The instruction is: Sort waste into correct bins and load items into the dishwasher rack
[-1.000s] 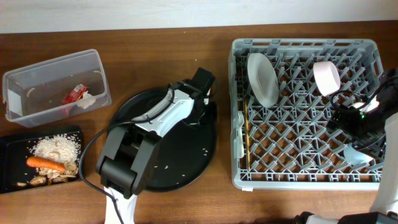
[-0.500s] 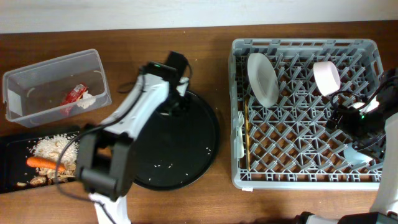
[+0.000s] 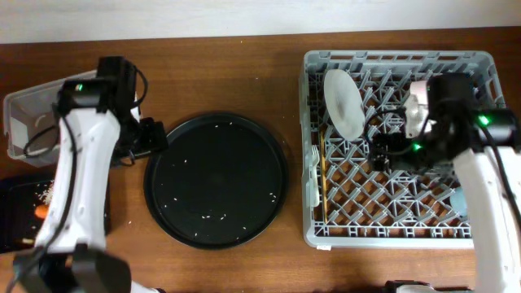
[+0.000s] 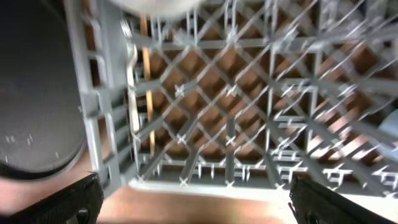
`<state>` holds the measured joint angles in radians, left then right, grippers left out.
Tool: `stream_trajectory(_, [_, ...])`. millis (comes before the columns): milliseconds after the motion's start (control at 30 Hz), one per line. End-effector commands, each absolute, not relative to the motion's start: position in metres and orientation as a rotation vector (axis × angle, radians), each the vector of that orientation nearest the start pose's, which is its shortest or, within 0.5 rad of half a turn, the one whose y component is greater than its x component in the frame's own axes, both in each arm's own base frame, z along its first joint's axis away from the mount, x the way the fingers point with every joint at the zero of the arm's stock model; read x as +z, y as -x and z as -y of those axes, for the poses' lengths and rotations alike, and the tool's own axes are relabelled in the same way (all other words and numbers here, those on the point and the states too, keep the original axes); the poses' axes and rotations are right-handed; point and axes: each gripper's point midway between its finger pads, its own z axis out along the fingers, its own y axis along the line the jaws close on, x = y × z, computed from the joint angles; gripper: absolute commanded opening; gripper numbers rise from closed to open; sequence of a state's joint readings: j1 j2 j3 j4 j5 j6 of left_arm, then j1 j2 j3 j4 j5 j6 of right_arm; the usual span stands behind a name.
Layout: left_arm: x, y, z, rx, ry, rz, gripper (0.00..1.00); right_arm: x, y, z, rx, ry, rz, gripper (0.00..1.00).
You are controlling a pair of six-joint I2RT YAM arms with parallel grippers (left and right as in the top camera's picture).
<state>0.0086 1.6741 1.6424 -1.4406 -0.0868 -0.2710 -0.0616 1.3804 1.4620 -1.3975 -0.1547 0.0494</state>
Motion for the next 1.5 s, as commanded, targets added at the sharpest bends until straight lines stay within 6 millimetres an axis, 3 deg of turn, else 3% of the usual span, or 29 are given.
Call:
stream_trajectory(0, [0.223, -0.301, -0.019, 0.069, 0.384, -2.748, 0.86, 0.267, -0.261, -0.006, 0.153, -0.112, -2.634, 0.99])
stream_trajectory(67, [0.228, -0.284, -0.018, 0.037, 0.350, -2.553, 0.86, 0.292, -0.246, -0.004, 0.127, -0.102, -2.453, 0.99])
stream_trajectory(133, [0.226, -0.266, -0.018, 0.018, 0.342, -2.444, 0.86, 0.291, -0.231, 0.001, 0.086, -0.114, -2.376, 0.99])
stream_trajectory(200, [0.222, -0.246, -0.018, 0.004, 0.336, -2.357, 0.99, 0.281, -0.213, 0.002, 0.072, -0.115, -2.338, 0.99])
stream_trajectory(333, [0.220, -0.220, -0.018, -0.008, 0.331, -2.288, 0.99, 0.248, -0.182, 0.006, 0.033, -0.135, -2.397, 0.99])
stream_trajectory(767, [0.219, -0.217, -0.018, -0.006, 0.331, -2.295, 0.99, 0.245, -0.178, 0.006, 0.033, -0.136, -2.414, 0.99])
stream_trajectory(967, [0.219, -0.217, -0.018, -0.006, 0.331, -2.295, 0.99, 0.248, -0.161, 0.006, 0.025, -0.131, -2.299, 0.99])
stream_trajectory(1133, [0.219, -0.217, -0.018, -0.006, 0.331, -2.295, 0.99, 0.256, -0.190, -0.002, 0.074, -0.066, -1.865, 0.99])
stream_trajectory(1267, [0.219, -0.217, -0.018, -0.006, 0.331, -2.295, 0.99, 0.240, -0.220, -0.006, 0.095, -0.014, -1.588, 0.99])
stream_trajectory(1467, [0.219, -0.217, -0.018, -0.006, 0.331, -2.295, 0.99, 0.199, -0.243, -0.004, 0.087, -0.013, -1.521, 0.99])
